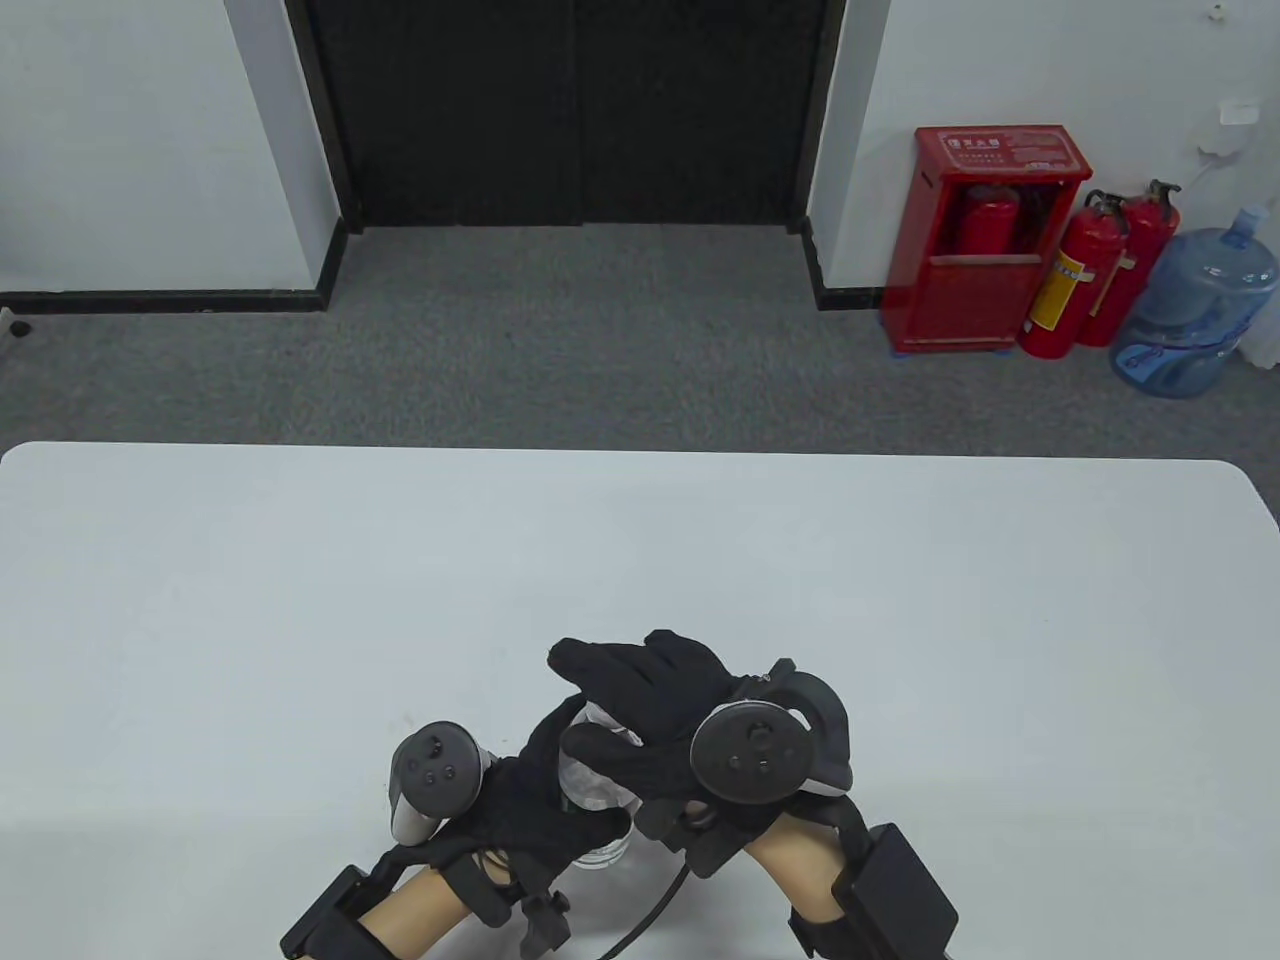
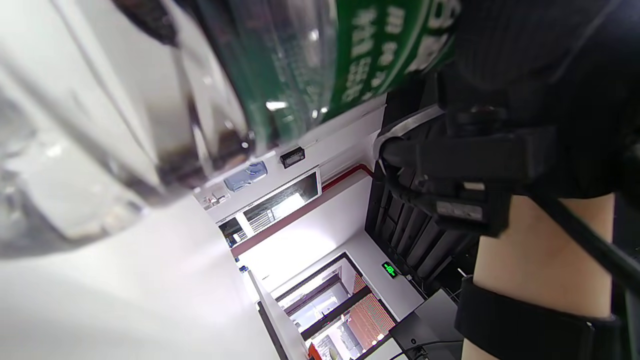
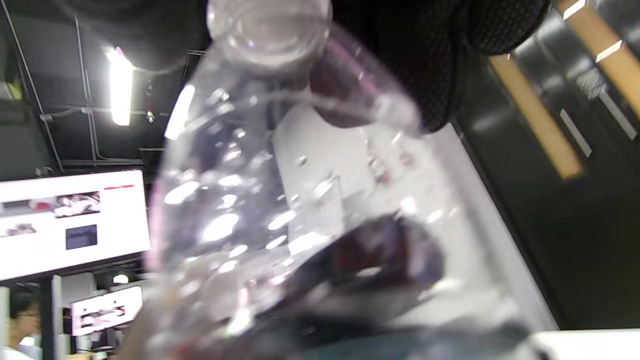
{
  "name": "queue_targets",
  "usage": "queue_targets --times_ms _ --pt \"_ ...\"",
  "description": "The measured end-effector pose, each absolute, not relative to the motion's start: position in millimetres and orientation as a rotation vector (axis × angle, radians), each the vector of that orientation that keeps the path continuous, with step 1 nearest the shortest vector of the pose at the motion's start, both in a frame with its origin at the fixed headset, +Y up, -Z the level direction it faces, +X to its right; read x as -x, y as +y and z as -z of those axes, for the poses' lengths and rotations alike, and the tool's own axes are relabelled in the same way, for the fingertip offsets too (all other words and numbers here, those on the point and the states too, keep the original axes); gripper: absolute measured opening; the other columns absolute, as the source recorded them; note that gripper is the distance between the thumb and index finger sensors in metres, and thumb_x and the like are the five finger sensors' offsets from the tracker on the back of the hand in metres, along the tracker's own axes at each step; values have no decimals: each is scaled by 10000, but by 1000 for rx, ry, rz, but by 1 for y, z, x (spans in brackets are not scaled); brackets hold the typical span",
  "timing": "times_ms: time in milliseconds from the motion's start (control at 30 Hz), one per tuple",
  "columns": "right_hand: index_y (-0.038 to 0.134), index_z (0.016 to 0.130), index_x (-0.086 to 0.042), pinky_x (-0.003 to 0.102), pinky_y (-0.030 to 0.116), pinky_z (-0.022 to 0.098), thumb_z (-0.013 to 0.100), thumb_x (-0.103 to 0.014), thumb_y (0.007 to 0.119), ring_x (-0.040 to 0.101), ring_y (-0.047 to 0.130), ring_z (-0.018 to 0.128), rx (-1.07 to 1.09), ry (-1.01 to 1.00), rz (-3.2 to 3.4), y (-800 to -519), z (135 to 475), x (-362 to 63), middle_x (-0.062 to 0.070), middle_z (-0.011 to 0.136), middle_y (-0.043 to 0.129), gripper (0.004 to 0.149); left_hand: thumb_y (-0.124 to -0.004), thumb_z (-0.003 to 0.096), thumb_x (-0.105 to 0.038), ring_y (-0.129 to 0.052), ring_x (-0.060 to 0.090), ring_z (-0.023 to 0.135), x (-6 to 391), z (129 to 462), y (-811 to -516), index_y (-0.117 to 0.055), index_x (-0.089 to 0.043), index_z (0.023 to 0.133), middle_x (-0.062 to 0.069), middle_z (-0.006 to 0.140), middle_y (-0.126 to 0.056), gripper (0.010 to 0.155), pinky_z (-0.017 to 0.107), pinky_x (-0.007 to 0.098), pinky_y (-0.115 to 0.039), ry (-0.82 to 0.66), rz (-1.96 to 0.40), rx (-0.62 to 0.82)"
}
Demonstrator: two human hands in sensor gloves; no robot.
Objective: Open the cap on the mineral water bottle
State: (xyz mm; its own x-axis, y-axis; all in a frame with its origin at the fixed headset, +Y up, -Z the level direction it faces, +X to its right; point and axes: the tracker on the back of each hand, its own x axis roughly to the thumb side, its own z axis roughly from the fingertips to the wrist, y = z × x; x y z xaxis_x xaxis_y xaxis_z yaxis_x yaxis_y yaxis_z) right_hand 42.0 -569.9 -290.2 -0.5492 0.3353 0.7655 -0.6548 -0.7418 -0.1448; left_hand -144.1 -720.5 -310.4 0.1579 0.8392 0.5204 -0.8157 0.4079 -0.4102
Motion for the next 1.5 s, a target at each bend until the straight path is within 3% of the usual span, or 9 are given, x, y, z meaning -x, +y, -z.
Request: queue_targets --times_ms 100,233,400,600,767,867,1033,1367,1500 --pt "713 945 -254 612 622 530 349 -702 686 339 884 492 -919 -682 -2444 -566 284 -40 44 600 915 746 -833 344 -669 -788 286 919 147 309 -724 -179 -320 967 -1 1009 -496 969 701 543 -675 -763 -1129 9" --pt "946 628 -264 545 769 274 335 -757 605 228 916 148 -899 -986 -2638 -566 274 -28 -56 219 940 668 -867 328 -655 -812 298 897 147 308 -725 -217 -314 964 11 992 -525 972 682 550 -687 -736 -1079 -22" --pt "984 528 -269 496 793 148 359 -726 647 174 887 -6 -834 -892 -2719 -567 275 -20 -103 64 909 592 -881 308 -667 -886 290 862 143 306 -727 -243 -287 953 29 961 -568 983 639 535 -760 -720 -1020 -27" --pt "926 629 -318 528 769 228 388 -620 689 224 892 78 -1001 -715 -2633 -568 279 -21 -28 132 924 454 -896 307 -663 -907 287 840 143 306 -728 -258 -276 949 25 947 -580 984 624 527 -777 -720 -1008 -27" --pt "715 913 -341 609 623 525 404 -509 652 363 850 562 -1293 -572 -2488 -572 277 -24 74 604 905 540 -910 297 -662 -909 284 850 148 309 -728 -275 -286 952 19 952 -587 987 635 525 -778 -744 -1049 -19" --pt "712 931 -300 595 623 542 415 -538 596 344 866 577 -1251 -716 -2488 -574 278 -27 32 618 918 580 -904 301 -661 -908 291 847 149 308 -728 -269 -274 954 25 952 -586 989 633 528 -777 -731 -1045 -25" --pt "931 684 -287 541 764 311 354 -682 667 233 913 149 -1094 -878 -2661 -571 273 -20 -55 167 926 579 -898 305 -662 -902 296 851 146 307 -732 -263 -274 956 26 955 -581 989 636 532 -770 -739 -1011 -19" --pt "652 980 -283 626 567 608 403 -456 731 389 852 766 -1272 -384 -2379 -573 285 -31 64 852 880 608 -900 307 -656 -891 302 862 152 308 -734 -254 -278 955 23 961 -569 990 647 533 -760 -739 -1059 -24" --pt "684 978 -181 595 561 623 363 -670 651 375 899 665 -1154 -425 -2445 -576 290 -35 73 771 932 787 -901 308 -657 -907 304 856 151 308 -734 -271 -263 958 33 957 -587 987 646 529 -769 -730 -1062 -25"
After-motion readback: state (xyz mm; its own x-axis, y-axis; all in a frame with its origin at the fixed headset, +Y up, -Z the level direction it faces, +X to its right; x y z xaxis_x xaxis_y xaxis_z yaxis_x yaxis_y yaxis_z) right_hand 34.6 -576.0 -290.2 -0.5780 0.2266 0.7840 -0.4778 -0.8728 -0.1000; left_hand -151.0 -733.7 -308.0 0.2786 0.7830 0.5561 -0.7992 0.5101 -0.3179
